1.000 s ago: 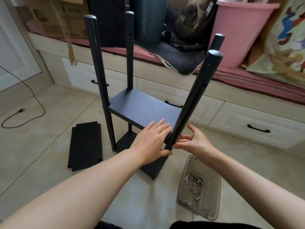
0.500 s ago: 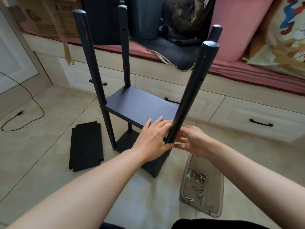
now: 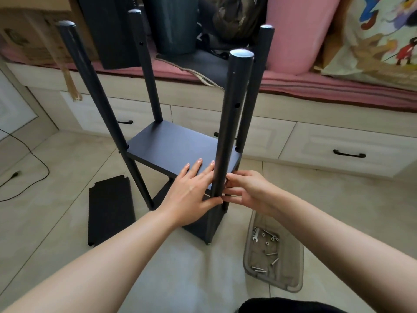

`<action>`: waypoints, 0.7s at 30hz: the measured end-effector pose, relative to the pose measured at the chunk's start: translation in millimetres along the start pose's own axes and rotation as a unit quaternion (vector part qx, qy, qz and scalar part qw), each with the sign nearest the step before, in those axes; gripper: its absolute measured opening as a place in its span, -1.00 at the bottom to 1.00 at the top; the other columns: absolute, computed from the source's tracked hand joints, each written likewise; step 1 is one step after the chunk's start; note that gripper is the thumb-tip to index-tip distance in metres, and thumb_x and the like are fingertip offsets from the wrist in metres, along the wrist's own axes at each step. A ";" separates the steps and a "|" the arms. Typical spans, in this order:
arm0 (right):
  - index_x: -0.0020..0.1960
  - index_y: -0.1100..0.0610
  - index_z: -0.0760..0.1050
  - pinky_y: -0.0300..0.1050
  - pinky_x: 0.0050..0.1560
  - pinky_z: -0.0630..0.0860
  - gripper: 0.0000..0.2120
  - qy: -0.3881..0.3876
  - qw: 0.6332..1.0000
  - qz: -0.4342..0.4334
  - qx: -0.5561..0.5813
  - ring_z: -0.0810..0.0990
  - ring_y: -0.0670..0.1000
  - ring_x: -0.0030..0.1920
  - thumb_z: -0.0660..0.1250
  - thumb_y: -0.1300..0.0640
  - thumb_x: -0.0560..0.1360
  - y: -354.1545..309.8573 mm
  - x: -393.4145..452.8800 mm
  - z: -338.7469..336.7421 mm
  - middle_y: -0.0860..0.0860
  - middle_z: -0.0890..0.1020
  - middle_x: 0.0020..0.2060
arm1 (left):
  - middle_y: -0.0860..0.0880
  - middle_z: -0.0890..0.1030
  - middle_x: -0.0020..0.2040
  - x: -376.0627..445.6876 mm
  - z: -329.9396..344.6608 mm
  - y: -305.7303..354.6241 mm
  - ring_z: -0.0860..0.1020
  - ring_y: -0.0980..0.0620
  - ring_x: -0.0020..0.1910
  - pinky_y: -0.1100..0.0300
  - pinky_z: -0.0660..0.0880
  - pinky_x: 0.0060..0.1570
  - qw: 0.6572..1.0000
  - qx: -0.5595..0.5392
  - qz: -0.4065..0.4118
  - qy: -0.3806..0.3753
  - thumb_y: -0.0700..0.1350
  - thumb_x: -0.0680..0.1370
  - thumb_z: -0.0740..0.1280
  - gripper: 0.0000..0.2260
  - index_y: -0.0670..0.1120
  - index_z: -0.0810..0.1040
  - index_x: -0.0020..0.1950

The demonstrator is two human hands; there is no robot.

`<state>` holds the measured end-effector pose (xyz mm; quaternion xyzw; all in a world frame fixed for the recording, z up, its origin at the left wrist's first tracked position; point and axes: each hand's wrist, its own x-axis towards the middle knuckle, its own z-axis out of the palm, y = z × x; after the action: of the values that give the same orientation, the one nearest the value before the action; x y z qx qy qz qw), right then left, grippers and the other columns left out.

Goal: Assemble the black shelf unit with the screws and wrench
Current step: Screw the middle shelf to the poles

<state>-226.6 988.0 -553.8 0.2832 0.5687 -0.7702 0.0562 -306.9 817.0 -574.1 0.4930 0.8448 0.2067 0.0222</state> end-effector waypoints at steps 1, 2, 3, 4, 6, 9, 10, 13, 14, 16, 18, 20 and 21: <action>0.28 0.32 0.45 0.05 0.03 0.65 -0.76 -0.007 1.000 -0.003 0.010 0.71 0.18 0.01 0.24 0.26 0.64 1.9 -0.3 -4.0 0.18 0.71 -0.09 | 0.07 0.10 0.63 0.0 -0.3 -0.1 -0.04 -0.05 0.64 0.14 -0.21 0.51 1.000 0.000 0.002 0.004 0.17 0.60 0.31 -0.35 0.14 0.11 0.63; 0.23 0.31 0.47 0.03 0.02 0.66 -0.80 -0.007 1.000 -0.007 0.017 0.71 0.18 0.01 0.23 0.29 0.63 3.7 -0.6 -9.1 0.20 0.71 -0.06 | 0.08 0.11 0.63 0.3 -0.4 -0.4 -0.04 -0.04 0.64 0.15 -0.20 0.51 1.000 0.002 0.002 0.006 0.16 0.60 0.31 -0.35 0.12 0.12 0.63; 0.22 0.30 0.47 0.02 0.01 0.66 -0.81 0.001 1.000 -0.011 0.023 0.71 0.18 0.01 0.24 0.31 0.62 6.3 -0.9 -15.4 0.22 0.71 -0.02 | 0.08 0.12 0.63 0.4 -0.5 -0.3 -0.03 -0.04 0.64 0.16 -0.20 0.51 1.000 0.007 0.002 0.009 0.16 0.61 0.32 -0.37 0.11 0.15 0.62; 0.22 0.29 0.47 0.01 0.00 0.67 -0.81 0.017 0.999 -0.010 0.026 0.72 0.18 0.00 0.24 0.31 0.62 10.2 -1.4 -23.2 0.24 0.69 0.02 | 0.08 0.14 0.62 0.7 -0.4 0.5 -0.02 -0.04 0.64 0.16 -0.19 0.51 1.000 0.011 0.001 0.011 0.14 0.61 0.32 -0.38 0.09 0.19 0.61; 0.21 0.27 0.49 0.01 -0.03 0.67 -0.82 0.051 0.998 0.004 0.022 0.72 0.16 -0.03 0.23 0.29 0.63 23.9 -2.5 -44.2 0.24 0.67 0.05 | 0.06 0.17 0.62 1.7 -0.4 2.7 0.01 -0.04 0.64 0.16 -0.17 0.51 1.000 0.017 0.002 0.010 0.13 0.60 0.33 -0.41 0.05 0.26 0.59; 0.18 0.26 0.53 0.01 -0.03 0.65 -0.83 0.077 0.996 0.036 0.003 0.72 0.16 -0.03 0.24 0.27 0.62 54.9 -7.5 -77.5 0.22 0.68 0.02 | 0.07 0.17 0.62 2.3 -0.8 5.3 0.00 -0.01 0.64 0.16 -0.15 0.52 1.000 0.025 -0.003 0.006 0.15 0.61 0.30 -0.43 0.04 0.28 0.58; 0.17 0.26 0.53 0.01 -0.03 0.65 -0.83 0.087 0.995 0.044 -0.007 0.72 0.17 -0.04 0.25 0.27 0.62 66.7 -8.9 -87.8 0.22 0.69 0.01 | 0.08 0.17 0.62 2.6 -1.2 5.6 0.00 0.01 0.64 0.17 -0.15 0.52 1.000 0.025 -0.006 0.005 0.15 0.61 0.29 -0.44 0.04 0.28 0.58; 0.15 0.31 0.52 0.09 0.07 0.62 -0.84 0.123 0.989 0.066 -0.049 0.71 0.20 -0.06 0.24 0.32 0.61 104.7 -7.1 -115.5 0.23 0.68 -0.05 | 0.08 0.20 0.61 3.4 -0.9 6.6 0.00 0.03 0.64 0.18 -0.15 0.52 0.999 0.031 -0.016 0.001 0.16 0.61 0.28 -0.44 0.03 0.30 0.57; 0.15 0.33 0.51 0.11 0.08 0.59 -0.84 0.133 0.986 0.079 -0.061 0.69 0.19 -0.10 0.21 0.34 0.62 116.7 -3.4 -122.8 0.23 0.66 -0.09 | 0.08 0.20 0.61 3.5 -0.4 7.0 0.01 0.04 0.63 0.18 -0.14 0.52 0.999 0.032 -0.020 0.000 0.17 0.61 0.27 -0.44 0.02 0.30 0.58; 0.17 0.38 0.49 0.01 -0.08 0.57 -0.82 0.152 0.978 0.106 -0.093 0.63 0.15 -0.22 0.18 0.36 0.63 139.3 6.5 -134.0 0.22 0.61 -0.18 | 0.09 0.18 0.61 4.2 0.1 7.7 0.00 0.05 0.63 0.14 -0.12 0.54 0.999 0.031 -0.023 0.002 0.18 0.60 0.26 -0.42 0.04 0.27 0.59; 0.18 0.46 0.47 -0.15 -0.31 0.52 -0.79 0.169 0.967 0.131 -0.139 0.54 0.09 -0.31 0.18 0.36 0.63 162.5 17.9 -143.9 0.21 0.55 -0.26 | 0.12 0.16 0.60 4.9 1.1 8.6 0.01 0.06 0.63 0.09 -0.09 0.56 0.999 0.027 -0.026 0.004 0.18 0.59 0.27 -0.40 0.06 0.24 0.59; 0.15 0.50 0.49 -0.14 -0.37 0.48 -0.78 0.169 0.954 0.142 -0.202 0.50 0.10 -0.33 0.19 0.36 0.61 182.9 30.6 -151.9 0.19 0.51 -0.32 | 0.14 0.18 0.58 4.7 1.7 9.2 0.04 0.06 0.63 0.04 -0.04 0.58 0.999 0.019 -0.031 0.010 0.15 0.59 0.31 -0.40 0.05 0.25 0.59; 0.09 0.43 0.54 -0.06 -0.29 0.49 -0.80 0.167 0.945 0.146 -0.241 0.55 0.14 -0.29 0.20 0.33 0.60 191.4 36.6 -156.2 0.19 0.56 -0.31 | 0.15 0.18 0.58 4.8 2.0 9.5 0.06 0.06 0.63 0.02 -0.01 0.59 0.999 0.017 -0.030 0.011 0.14 0.58 0.32 -0.40 0.05 0.26 0.59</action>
<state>-120.6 1072.1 -763.8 0.4656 0.6912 -0.5348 0.1393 -301.0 825.7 -571.6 0.4654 0.8628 0.1970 0.0107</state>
